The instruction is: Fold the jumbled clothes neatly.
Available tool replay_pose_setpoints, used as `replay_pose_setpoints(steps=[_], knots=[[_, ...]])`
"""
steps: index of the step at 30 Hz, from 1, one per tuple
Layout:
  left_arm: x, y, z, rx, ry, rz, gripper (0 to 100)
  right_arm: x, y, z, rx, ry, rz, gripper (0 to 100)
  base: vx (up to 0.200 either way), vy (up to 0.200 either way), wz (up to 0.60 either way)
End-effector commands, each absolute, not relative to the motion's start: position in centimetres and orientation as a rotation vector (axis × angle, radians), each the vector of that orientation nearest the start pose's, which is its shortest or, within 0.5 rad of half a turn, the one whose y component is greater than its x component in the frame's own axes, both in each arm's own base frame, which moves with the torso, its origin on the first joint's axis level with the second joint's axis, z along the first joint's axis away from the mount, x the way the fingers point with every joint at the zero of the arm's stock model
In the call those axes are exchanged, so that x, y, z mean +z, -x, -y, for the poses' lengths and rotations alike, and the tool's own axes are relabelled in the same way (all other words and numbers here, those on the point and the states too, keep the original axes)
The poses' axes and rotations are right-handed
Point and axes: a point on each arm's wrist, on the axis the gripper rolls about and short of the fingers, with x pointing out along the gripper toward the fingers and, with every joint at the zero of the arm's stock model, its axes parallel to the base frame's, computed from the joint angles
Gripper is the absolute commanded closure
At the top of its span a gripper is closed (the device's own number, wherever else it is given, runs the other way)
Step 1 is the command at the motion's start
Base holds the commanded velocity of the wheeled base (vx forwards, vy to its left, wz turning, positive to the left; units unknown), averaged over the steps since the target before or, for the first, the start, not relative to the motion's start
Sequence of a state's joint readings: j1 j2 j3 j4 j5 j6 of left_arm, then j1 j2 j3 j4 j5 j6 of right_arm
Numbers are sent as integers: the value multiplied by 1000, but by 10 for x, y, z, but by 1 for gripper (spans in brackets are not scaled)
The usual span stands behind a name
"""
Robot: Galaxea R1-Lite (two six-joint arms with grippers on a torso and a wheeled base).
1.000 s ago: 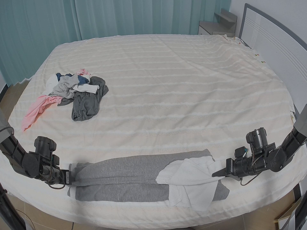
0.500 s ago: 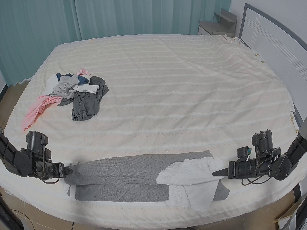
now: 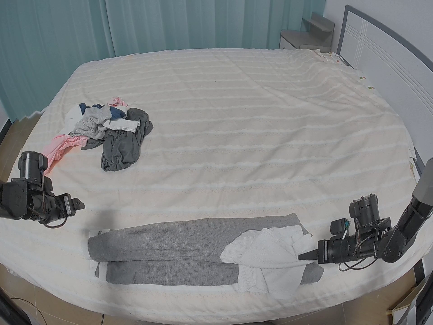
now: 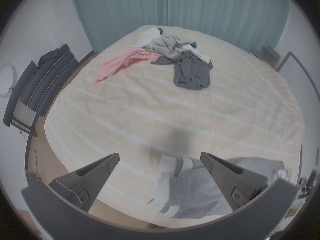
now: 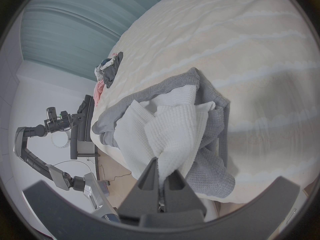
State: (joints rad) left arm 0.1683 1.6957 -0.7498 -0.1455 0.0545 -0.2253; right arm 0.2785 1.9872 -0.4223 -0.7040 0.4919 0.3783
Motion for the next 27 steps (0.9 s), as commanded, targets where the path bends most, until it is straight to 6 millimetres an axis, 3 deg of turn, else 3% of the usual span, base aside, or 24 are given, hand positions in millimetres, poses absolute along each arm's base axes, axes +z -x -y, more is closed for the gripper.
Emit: replay_pose_setpoints(steps=[1, 2, 5, 8, 9, 11, 19, 27], knots=[[135, -277, -20, 203, 235, -798, 0, 21, -247, -82, 530, -424, -1020, 100, 0, 0, 0], [134, -277, -17, 193, 235, -804, 0, 21, -247, -82, 529, -423, -1019, 0, 0, 0, 0], [125, -290, 23, 78, 251, -884, 0, 22, -243, -81, 529, -421, -1015, 0, 0, 0, 0], [112, -302, 39, 66, 264, -926, 0, 23, -242, -80, 531, -421, -996, 0, 0, 0, 0], [95, -312, 52, 67, 265, -974, 0, 24, -241, -79, 532, -419, -966, 0, 0, 0, 0], [82, -316, 61, 66, 250, -1011, 0, 25, -241, -78, 521, -415, -929, 0, 0, 0, 0], [39, -322, 73, 98, 212, -1131, 0, 32, -251, -64, 433, -412, -794, 0, 0, 0, 0], [23, -324, 73, 137, 232, -1170, 0, 39, -274, -65, 437, -410, -730, 0, 0, 0, 0]])
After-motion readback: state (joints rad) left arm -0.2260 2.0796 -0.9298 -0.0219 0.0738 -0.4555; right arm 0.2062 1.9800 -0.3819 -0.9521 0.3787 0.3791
